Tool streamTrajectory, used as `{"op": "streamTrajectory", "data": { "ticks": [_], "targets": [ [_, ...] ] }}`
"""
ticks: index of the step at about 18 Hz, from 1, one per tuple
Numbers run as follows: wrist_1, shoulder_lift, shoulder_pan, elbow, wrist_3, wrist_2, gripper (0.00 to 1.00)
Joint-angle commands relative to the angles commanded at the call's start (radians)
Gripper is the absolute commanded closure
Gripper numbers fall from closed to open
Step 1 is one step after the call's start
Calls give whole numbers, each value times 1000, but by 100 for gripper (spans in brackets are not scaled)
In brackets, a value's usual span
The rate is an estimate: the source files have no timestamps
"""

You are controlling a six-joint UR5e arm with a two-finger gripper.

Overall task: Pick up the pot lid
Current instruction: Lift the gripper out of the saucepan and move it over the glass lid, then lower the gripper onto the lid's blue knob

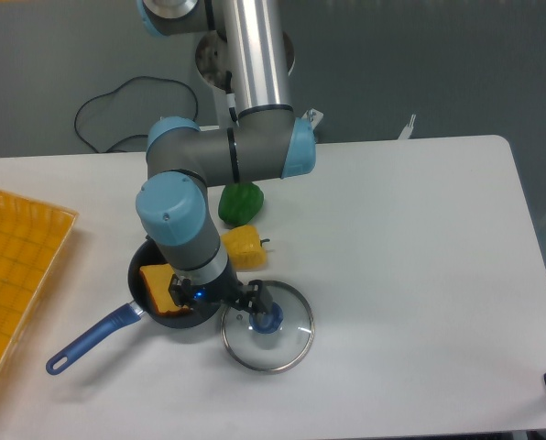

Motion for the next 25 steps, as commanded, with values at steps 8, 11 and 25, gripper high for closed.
{"op": "streamTrajectory", "data": {
  "ticks": [8, 11, 25],
  "targets": [
    [-21, -21, 40, 0, 267, 11, 0],
    [-43, -37, 78, -6, 251, -6, 0],
    [-78, -72, 103, -5, 244, -124, 0]
  ]
}}
